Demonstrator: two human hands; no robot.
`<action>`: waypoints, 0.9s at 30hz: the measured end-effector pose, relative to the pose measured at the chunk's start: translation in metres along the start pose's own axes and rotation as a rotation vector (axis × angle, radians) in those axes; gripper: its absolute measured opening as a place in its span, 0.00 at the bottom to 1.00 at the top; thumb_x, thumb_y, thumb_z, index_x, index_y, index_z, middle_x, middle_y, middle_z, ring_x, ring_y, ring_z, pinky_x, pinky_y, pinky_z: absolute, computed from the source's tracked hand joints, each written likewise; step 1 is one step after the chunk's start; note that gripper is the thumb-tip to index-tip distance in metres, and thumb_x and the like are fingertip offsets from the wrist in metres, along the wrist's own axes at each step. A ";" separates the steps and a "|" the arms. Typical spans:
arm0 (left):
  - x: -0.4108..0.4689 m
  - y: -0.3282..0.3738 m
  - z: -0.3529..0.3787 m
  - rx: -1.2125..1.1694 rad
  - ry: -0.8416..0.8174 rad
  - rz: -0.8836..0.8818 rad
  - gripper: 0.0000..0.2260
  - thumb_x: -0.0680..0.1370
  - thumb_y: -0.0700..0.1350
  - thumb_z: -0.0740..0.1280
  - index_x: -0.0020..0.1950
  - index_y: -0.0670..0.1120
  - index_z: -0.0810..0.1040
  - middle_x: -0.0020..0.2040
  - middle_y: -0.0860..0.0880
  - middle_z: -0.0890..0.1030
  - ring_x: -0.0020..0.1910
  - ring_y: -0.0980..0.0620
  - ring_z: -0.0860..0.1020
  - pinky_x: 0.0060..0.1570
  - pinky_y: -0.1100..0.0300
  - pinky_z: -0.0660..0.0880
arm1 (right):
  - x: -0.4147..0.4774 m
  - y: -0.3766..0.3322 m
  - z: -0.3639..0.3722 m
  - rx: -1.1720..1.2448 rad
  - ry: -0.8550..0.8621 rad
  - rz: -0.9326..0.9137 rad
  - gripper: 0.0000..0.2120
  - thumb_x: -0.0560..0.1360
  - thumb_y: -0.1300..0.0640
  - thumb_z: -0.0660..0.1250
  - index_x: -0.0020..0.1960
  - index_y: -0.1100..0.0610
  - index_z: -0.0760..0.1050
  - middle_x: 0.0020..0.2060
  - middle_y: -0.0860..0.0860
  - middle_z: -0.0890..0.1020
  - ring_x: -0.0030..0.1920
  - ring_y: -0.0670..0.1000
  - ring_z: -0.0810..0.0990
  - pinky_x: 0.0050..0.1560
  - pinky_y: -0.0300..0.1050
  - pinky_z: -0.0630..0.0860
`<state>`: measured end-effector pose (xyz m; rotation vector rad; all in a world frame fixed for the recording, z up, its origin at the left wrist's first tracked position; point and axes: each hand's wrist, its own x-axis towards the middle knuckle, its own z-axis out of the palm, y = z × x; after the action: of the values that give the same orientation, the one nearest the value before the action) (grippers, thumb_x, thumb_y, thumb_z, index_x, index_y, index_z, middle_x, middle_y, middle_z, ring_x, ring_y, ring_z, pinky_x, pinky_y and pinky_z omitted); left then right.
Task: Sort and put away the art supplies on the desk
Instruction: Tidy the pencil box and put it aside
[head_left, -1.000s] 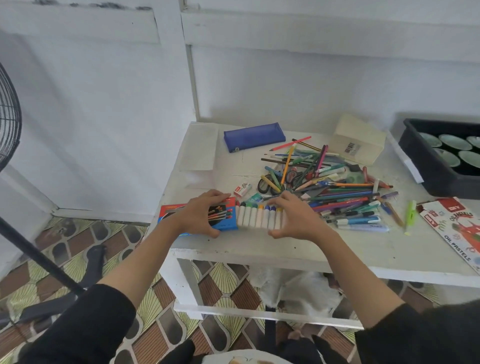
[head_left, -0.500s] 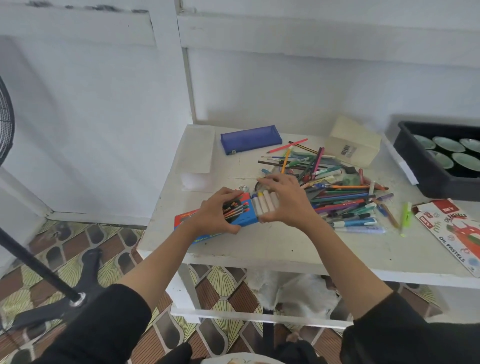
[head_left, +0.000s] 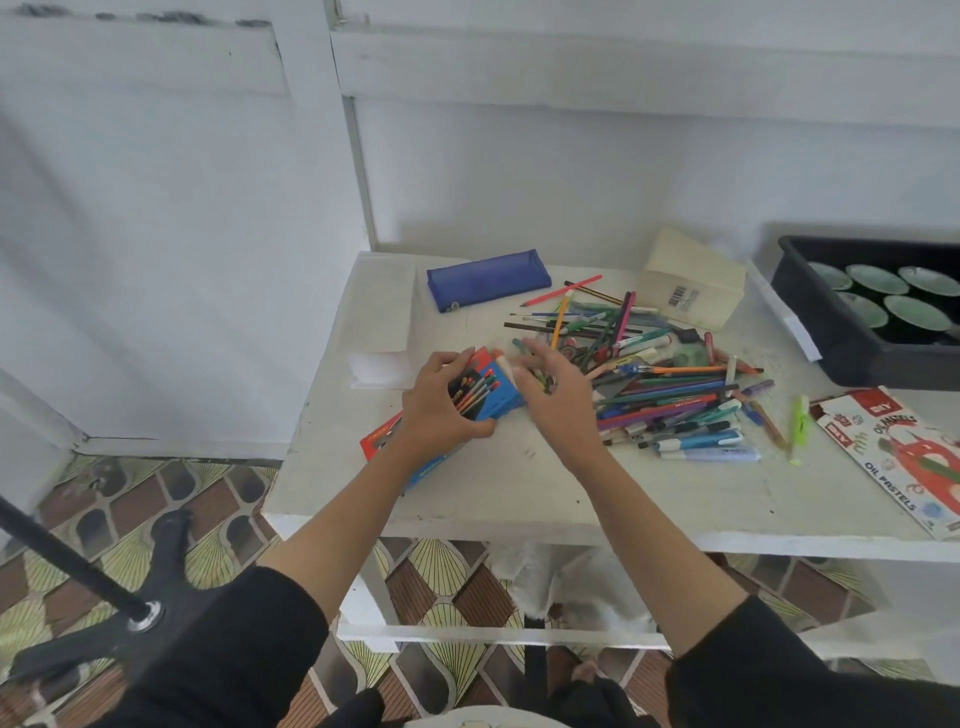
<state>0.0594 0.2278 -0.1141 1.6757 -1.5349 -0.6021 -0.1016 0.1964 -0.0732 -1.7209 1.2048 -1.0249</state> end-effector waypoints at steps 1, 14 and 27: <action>0.000 0.003 0.002 -0.029 0.042 0.011 0.44 0.58 0.56 0.76 0.73 0.52 0.66 0.58 0.58 0.68 0.58 0.56 0.73 0.60 0.48 0.74 | -0.003 0.000 0.006 -0.052 -0.013 -0.044 0.20 0.77 0.56 0.65 0.69 0.54 0.70 0.52 0.45 0.77 0.57 0.42 0.69 0.59 0.35 0.68; -0.010 0.031 -0.013 -0.343 0.588 0.071 0.40 0.63 0.38 0.80 0.69 0.45 0.63 0.60 0.50 0.63 0.60 0.63 0.68 0.53 0.71 0.73 | 0.014 -0.039 0.031 -0.103 -0.192 -0.303 0.19 0.78 0.57 0.63 0.68 0.51 0.69 0.65 0.50 0.72 0.67 0.48 0.65 0.57 0.19 0.59; -0.020 0.028 -0.065 -0.487 0.467 -0.154 0.21 0.68 0.38 0.77 0.51 0.55 0.71 0.52 0.53 0.79 0.46 0.62 0.81 0.38 0.68 0.77 | 0.071 -0.034 0.012 -0.025 0.001 -0.490 0.14 0.76 0.54 0.60 0.59 0.53 0.77 0.53 0.41 0.80 0.55 0.50 0.73 0.54 0.32 0.68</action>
<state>0.0889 0.2622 -0.0565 1.4291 -0.8500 -0.5582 -0.0633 0.1382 -0.0338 -2.0905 0.8093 -1.2939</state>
